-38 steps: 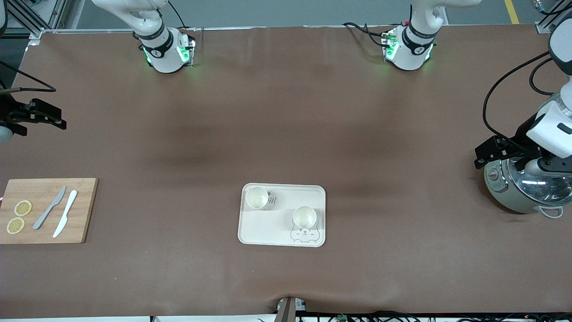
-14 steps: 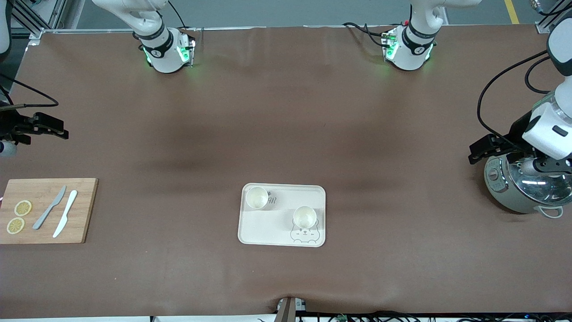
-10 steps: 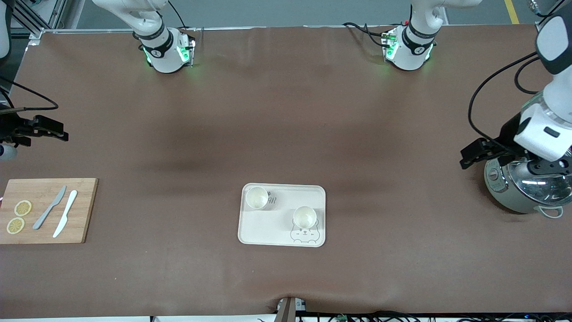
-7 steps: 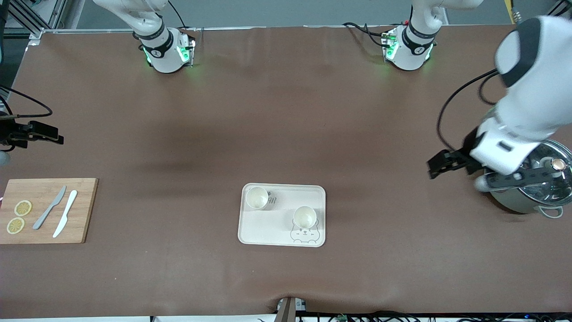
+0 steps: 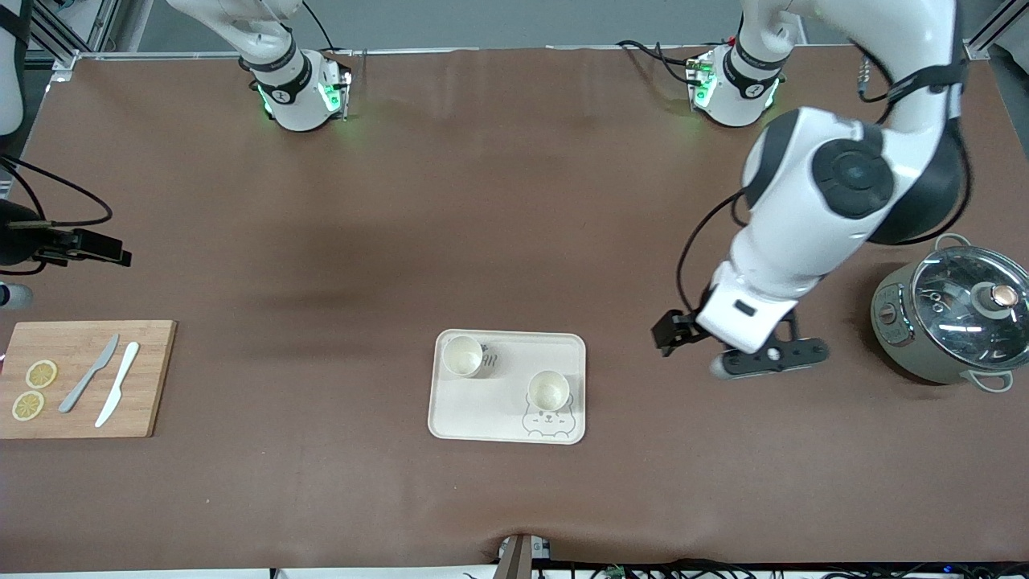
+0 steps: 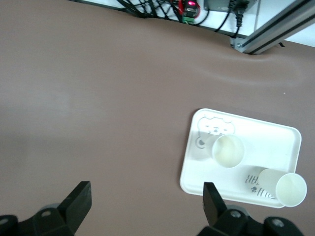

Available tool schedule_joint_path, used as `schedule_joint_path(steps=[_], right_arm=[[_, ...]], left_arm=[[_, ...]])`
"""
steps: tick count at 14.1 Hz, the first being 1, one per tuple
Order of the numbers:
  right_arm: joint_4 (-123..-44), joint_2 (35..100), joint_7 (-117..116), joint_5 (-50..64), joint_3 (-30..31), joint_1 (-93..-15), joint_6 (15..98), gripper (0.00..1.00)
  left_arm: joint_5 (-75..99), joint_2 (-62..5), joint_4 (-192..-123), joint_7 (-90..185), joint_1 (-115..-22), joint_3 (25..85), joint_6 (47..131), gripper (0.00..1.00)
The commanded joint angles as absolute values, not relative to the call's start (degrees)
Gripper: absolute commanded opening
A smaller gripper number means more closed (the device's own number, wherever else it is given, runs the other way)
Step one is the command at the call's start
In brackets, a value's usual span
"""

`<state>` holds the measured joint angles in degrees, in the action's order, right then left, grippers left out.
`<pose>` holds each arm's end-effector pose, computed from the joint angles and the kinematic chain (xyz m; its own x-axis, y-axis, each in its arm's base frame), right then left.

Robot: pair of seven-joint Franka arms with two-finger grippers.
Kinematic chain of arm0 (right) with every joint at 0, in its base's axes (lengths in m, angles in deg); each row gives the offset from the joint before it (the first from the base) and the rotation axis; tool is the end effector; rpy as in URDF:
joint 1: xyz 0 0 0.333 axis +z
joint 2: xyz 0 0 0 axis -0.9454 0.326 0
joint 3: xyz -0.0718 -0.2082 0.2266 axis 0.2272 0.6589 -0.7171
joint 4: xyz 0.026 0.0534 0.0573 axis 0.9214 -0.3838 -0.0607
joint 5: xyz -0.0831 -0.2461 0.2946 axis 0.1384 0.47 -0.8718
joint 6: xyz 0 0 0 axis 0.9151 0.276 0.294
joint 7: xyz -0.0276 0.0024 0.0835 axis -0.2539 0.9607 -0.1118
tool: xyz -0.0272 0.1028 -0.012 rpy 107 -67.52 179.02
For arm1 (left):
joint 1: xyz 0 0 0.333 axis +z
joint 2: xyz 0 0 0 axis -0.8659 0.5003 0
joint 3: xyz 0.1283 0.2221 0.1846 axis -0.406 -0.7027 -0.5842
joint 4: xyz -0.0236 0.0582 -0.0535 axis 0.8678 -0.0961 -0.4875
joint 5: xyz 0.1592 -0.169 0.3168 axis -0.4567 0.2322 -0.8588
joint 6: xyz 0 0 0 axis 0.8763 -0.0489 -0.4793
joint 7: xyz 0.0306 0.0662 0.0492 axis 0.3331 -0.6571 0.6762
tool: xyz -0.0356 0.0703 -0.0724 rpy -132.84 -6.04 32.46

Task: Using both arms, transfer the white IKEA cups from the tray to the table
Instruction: 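Reach the left gripper down to the white cup on the tray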

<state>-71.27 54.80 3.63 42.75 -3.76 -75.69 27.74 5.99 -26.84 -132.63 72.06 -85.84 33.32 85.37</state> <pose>0.5956 -0.0585 0.5442 0.9809 -0.0882 -0.1733 -0.0930 -0.9955 -0.0198 0.6603 -0.2845 0.4919 0.9738 0.1639 0.1573 0.1452 -0.9816 0.1242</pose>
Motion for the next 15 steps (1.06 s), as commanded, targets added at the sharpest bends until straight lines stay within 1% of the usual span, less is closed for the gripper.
schedule_joint_path(steps=[1,5,9,15], right_arm=[[-70.5,56.22,9.03,42.33,-3.85,-73.96,25.65,1.0],[-71.11,58.5,9.39,41.98,-3.85,-74.05,25.39,1.0],[-70.94,61.49,17.54,35.84,-3.77,-74.05,26.26,1.0],[-70.85,63.7,29.58,33.72,-3.85,-70.54,28.98,1.0]], left_arm=[[6.3,-23.32,-130.65,73.37,-87.14,33.14,88.13,1.0],[7.27,-19.45,-130.82,73.63,-87.23,33.93,92.18,1.0],[7.53,-14.71,-131.0,76.09,-88.81,33.93,99.65,1.0],[7.53,-12.07,-131.35,76.36,-90.74,34.02,103.09,1.0]])
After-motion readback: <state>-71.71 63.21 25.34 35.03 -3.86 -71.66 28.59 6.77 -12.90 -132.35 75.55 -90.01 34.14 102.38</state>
